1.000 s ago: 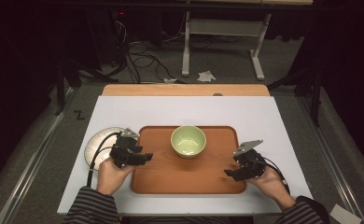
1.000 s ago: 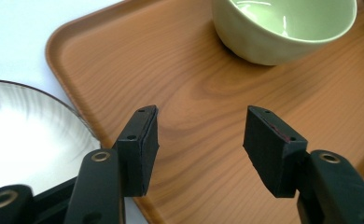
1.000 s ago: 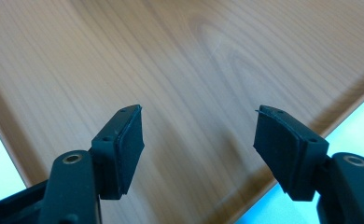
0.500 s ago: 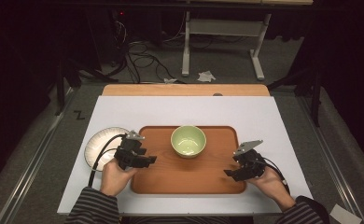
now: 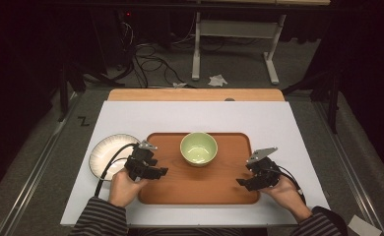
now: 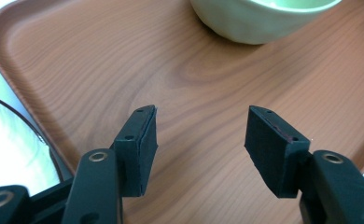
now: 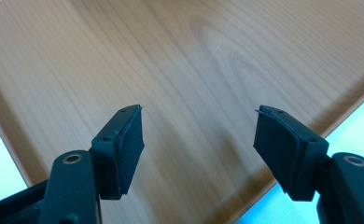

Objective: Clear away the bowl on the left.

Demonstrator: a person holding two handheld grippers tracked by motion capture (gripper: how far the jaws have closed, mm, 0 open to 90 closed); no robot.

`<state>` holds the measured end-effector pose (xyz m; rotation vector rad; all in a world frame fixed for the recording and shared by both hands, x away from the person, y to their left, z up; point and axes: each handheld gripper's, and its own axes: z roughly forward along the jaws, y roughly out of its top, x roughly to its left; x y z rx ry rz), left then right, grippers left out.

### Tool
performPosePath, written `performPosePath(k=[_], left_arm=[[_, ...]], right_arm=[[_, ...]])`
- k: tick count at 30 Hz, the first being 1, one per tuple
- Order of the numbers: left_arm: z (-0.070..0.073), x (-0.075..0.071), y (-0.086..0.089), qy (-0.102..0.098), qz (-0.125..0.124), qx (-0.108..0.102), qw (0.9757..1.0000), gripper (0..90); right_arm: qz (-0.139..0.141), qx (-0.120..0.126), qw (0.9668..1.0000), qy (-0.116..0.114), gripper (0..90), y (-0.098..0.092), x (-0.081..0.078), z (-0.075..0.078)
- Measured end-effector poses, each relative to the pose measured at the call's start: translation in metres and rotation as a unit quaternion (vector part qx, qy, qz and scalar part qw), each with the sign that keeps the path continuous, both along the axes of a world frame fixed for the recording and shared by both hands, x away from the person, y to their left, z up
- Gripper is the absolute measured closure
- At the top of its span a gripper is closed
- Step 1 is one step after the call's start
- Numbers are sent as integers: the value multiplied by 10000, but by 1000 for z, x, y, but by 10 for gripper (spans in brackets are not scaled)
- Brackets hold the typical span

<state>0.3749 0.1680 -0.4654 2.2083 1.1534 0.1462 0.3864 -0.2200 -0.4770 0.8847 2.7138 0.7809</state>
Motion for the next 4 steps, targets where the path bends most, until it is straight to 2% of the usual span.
performPosePath(k=[4], left_arm=[[0, 0, 0, -29, 30, -22, 10000, 439]], right_arm=[[47, -26, 10000, -21, 345, 0, 0, 0]])
